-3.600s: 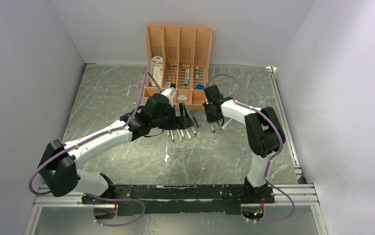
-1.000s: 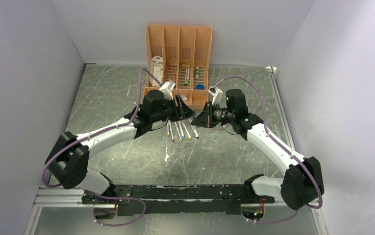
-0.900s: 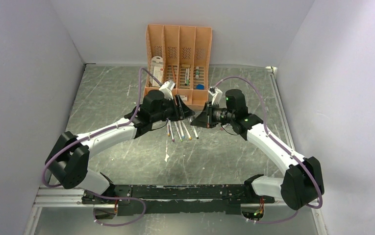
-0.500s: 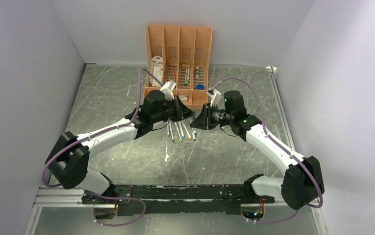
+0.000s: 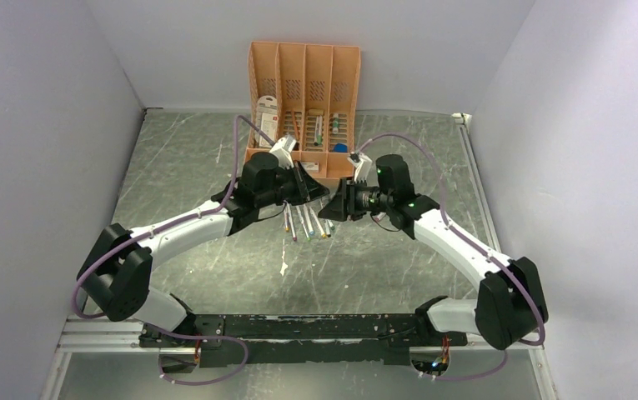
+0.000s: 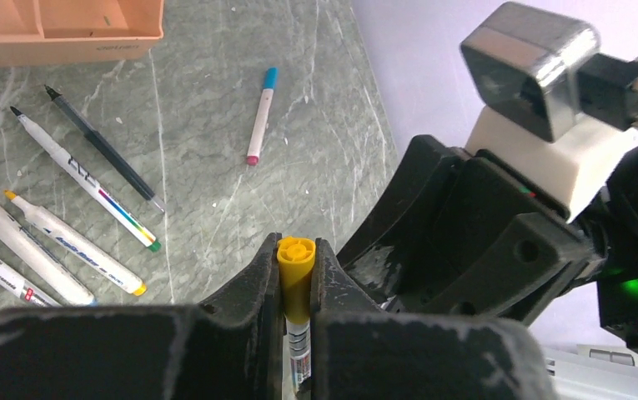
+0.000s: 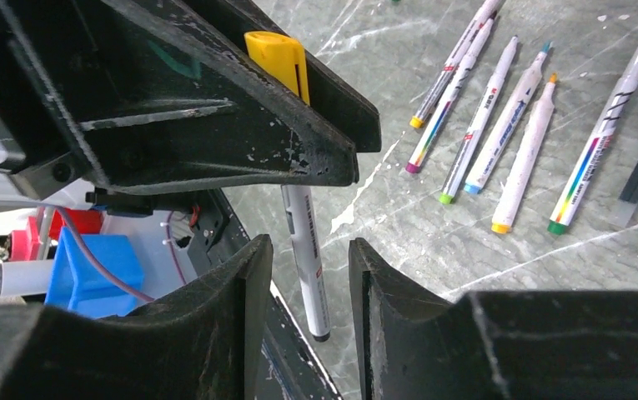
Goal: Open the pen caps
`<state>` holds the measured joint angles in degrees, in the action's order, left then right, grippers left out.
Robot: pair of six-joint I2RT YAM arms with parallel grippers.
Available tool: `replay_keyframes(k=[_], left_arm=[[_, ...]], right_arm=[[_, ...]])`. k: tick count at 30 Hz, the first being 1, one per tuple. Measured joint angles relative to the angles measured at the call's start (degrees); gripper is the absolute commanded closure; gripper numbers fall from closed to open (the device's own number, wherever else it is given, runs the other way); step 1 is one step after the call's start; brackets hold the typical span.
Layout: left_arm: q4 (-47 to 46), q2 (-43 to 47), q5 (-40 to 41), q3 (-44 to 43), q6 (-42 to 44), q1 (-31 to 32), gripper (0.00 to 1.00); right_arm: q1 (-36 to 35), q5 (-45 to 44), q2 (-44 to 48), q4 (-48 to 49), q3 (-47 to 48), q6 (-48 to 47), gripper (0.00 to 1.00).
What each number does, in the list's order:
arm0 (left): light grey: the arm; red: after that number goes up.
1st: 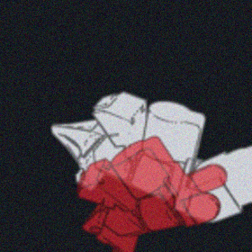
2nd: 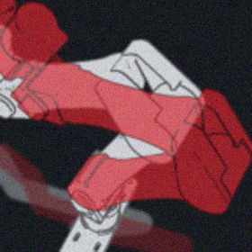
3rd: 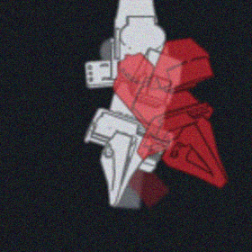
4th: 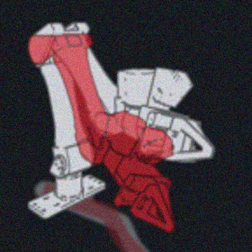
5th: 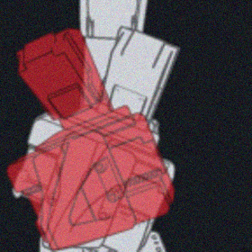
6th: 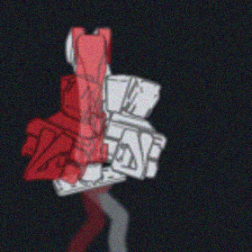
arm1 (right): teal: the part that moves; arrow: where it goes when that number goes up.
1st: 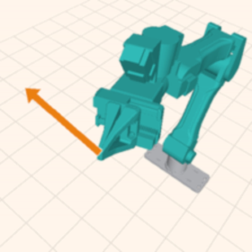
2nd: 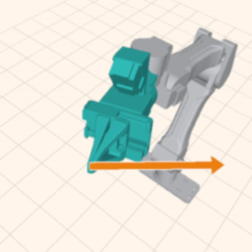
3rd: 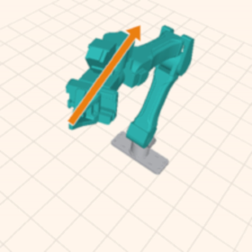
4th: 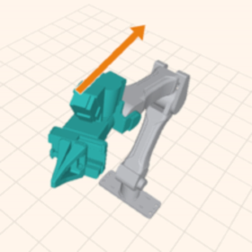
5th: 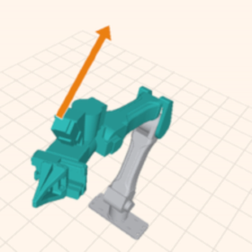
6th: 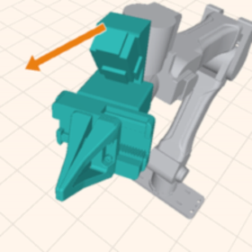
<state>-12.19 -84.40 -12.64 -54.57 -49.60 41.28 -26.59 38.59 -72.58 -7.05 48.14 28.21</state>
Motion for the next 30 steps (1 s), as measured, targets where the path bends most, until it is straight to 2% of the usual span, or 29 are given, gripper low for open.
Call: replay_keyframes(k=[6, 7, 26, 30], left_arm=[[-0.3, 0.0, -0.1, 0.2, -0.5, 0.0, 0.93], [-0.2, 0.0, -0.1, 0.2, -0.5, 0.0, 0.93], [1.6, 0.0, -0.2, 0.8, 0.2, 0.3, 0.93], [0.2, 0.2, 0.6, 1.1, 0.9, -1.5, 0.93]], right_arm=[[-2.0, -0.5, -2.0, 0.8, 0.0, 0.3, 0.98], [-2.4, -0.6, -2.1, 1.0, -0.1, 0.2, 1.0], [-4.4, -3.8, 2.3, 7.1, -7.1, 2.8, 1.0], [-6.5, -4.7, 3.8, 6.1, -9.1, 4.2, 1.0]])
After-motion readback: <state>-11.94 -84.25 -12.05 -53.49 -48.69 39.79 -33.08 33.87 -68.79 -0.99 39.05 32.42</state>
